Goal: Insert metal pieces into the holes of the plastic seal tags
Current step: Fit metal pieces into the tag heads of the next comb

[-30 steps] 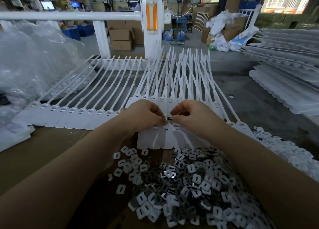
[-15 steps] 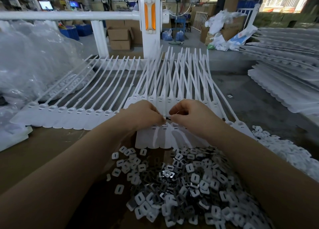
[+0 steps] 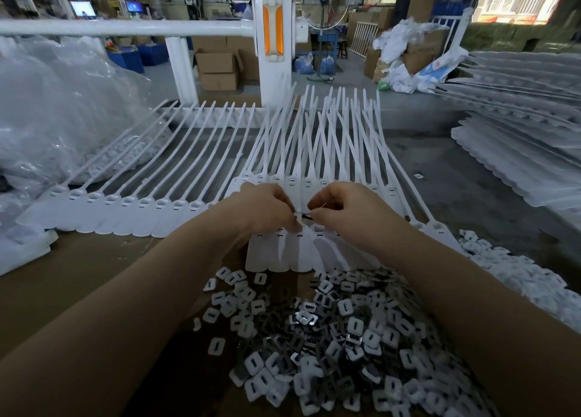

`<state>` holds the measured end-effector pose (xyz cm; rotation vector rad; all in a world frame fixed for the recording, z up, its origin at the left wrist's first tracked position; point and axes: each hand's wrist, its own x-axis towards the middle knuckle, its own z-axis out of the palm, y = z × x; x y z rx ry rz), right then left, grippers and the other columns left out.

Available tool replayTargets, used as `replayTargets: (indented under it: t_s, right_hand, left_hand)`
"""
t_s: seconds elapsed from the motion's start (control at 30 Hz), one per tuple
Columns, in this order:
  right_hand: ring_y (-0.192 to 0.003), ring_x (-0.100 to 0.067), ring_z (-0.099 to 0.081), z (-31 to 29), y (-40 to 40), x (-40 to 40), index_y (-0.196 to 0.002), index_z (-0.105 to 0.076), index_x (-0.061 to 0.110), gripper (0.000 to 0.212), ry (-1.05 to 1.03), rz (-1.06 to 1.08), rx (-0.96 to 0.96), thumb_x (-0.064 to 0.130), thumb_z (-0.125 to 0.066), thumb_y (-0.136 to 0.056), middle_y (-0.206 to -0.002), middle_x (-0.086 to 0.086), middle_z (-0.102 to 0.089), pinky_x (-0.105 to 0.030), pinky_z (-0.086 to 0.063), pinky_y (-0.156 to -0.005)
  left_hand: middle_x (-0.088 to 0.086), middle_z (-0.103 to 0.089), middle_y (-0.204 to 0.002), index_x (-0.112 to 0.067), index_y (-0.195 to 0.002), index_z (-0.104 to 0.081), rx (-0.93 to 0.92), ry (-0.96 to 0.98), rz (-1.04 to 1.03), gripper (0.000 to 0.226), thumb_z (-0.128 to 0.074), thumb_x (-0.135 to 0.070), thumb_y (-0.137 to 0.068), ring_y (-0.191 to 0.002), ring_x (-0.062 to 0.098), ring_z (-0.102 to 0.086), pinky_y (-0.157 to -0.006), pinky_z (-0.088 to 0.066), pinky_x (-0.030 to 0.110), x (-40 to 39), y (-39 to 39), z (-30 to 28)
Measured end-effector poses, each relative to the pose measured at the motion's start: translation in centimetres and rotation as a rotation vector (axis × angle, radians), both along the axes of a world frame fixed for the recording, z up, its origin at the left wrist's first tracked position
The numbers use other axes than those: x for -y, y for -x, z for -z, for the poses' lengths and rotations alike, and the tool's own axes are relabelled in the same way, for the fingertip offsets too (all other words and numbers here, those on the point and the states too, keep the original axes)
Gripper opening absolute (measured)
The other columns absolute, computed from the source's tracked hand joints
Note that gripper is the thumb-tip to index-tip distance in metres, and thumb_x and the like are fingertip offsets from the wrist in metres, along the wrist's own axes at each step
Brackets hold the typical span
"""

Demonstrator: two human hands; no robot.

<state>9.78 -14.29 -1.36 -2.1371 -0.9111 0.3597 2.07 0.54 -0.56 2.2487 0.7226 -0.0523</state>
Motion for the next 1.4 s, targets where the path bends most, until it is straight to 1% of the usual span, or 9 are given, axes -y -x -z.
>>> replayTargets:
  t_s: [0.1, 0.23, 0.33, 0.47, 0.7, 0.77, 0.97, 1.23, 1.4]
  right_hand:
    - [-0.090, -0.005, -0.063, 0.0, -0.1, 0.2, -0.097, -0.064, 0.029, 0.010, -0.007, -0.012, 0.007, 0.021, -0.061, -0.092, -0.098, 0.009, -0.067, -0.026, -0.053, -0.080]
    - [-0.082, 0.002, -0.064, -0.2, 0.2, 0.4, -0.092, -0.068, 0.034, 0.014, -0.018, -0.127, 0.042, 0.020, -0.064, -0.090, -0.091, 0.014, -0.069, -0.021, -0.053, -0.075]
    - [-0.082, 0.010, -0.060, -0.3, 0.6, 0.4, -0.093, -0.071, 0.036, 0.014, -0.007, -0.259, 0.106, 0.023, -0.068, -0.089, -0.089, 0.021, -0.067, -0.017, -0.049, -0.076]
    - [-0.087, 0.003, -0.063, -1.0, 1.2, 0.5, -0.090, -0.075, 0.031, 0.013, -0.033, -0.487, 0.126, 0.021, -0.076, -0.082, -0.088, 0.016, -0.070, -0.012, -0.045, -0.081]
    - [-0.083, -0.007, -0.065, -1.8, 2.6, 0.4, -0.092, -0.077, 0.025, 0.014, 0.100, -0.745, 0.055, 0.025, -0.080, -0.078, -0.086, 0.008, -0.070, -0.038, -0.052, -0.082]
    - [-0.085, -0.008, -0.065, -1.8, 2.7, 0.4, -0.093, -0.077, 0.027, 0.017, 0.110, -0.762, 0.039, 0.028, -0.081, -0.077, -0.087, 0.009, -0.069, -0.038, -0.052, -0.083]
    - [-0.084, 0.010, -0.059, -1.3, 3.4, 0.0, -0.094, -0.078, 0.028, 0.014, 0.128, -0.799, 0.171, 0.029, -0.078, -0.080, -0.079, 0.026, -0.061, -0.004, -0.038, -0.079]
    - [-0.081, 0.002, -0.065, -1.5, 3.2, 0.2, -0.092, -0.076, 0.022, 0.008, 0.102, -0.738, 0.139, 0.025, -0.071, -0.087, -0.086, 0.015, -0.072, -0.020, -0.052, -0.080]
    - [-0.072, 0.000, -0.069, -1.2, 1.8, 0.4, -0.085, -0.069, 0.024, 0.005, -0.093, -0.403, 0.078, 0.020, -0.067, -0.088, -0.077, 0.009, -0.073, -0.018, -0.055, -0.068]
  left_hand:
    - [0.003, -0.054, -0.116, -0.030, -0.088, -0.065, 0.021, 0.010, 0.019, 0.021, -0.082, -0.029, -0.075, -0.092, 0.014, -0.055, -0.064, -0.040, 0.023, -0.2, 0.0, 0.1]
    - [0.005, -0.057, -0.118, -0.035, -0.088, -0.067, -0.001, -0.034, 0.025, 0.021, -0.082, -0.034, -0.074, -0.110, 0.022, -0.054, -0.089, -0.048, 0.035, -1.2, 0.4, -0.2]
    - [-0.001, -0.061, -0.104, -0.028, -0.092, -0.068, 0.007, -0.015, 0.038, 0.022, -0.081, -0.027, -0.075, -0.092, 0.013, -0.057, -0.066, -0.042, 0.025, -2.1, 0.8, -0.7]
    - [-0.003, -0.064, -0.092, -0.024, -0.094, -0.068, -0.006, -0.003, 0.039, 0.022, -0.081, -0.021, -0.076, -0.084, 0.009, -0.056, -0.063, -0.039, 0.026, -2.8, 1.2, -1.1]
    - [-0.005, -0.061, -0.092, -0.023, -0.093, -0.070, 0.015, 0.053, -0.028, 0.022, -0.082, -0.018, -0.076, -0.083, 0.009, -0.053, -0.061, -0.036, 0.025, -3.1, 1.5, -0.9]
    - [-0.005, -0.060, -0.092, -0.023, -0.093, -0.070, 0.023, 0.074, -0.039, 0.023, -0.083, -0.017, -0.075, -0.084, 0.010, -0.053, -0.060, -0.036, 0.025, -3.2, 1.6, -0.8]
    - [-0.002, -0.064, -0.085, -0.022, -0.090, -0.069, 0.046, 0.087, -0.011, 0.021, -0.083, -0.018, -0.075, -0.082, 0.012, -0.060, -0.063, -0.040, 0.026, -3.4, 1.9, -0.6]
    - [-0.002, -0.066, -0.079, -0.020, -0.088, -0.068, 0.185, -0.004, -0.024, 0.009, -0.073, -0.027, -0.087, -0.068, 0.009, -0.058, -0.056, -0.040, 0.021, -3.3, 1.7, -0.3]
    - [-0.009, -0.065, -0.072, -0.026, -0.083, -0.068, 0.402, 0.018, 0.027, 0.007, -0.069, -0.028, -0.089, -0.061, 0.004, -0.056, -0.060, -0.044, 0.024, -2.9, 1.2, -0.2]
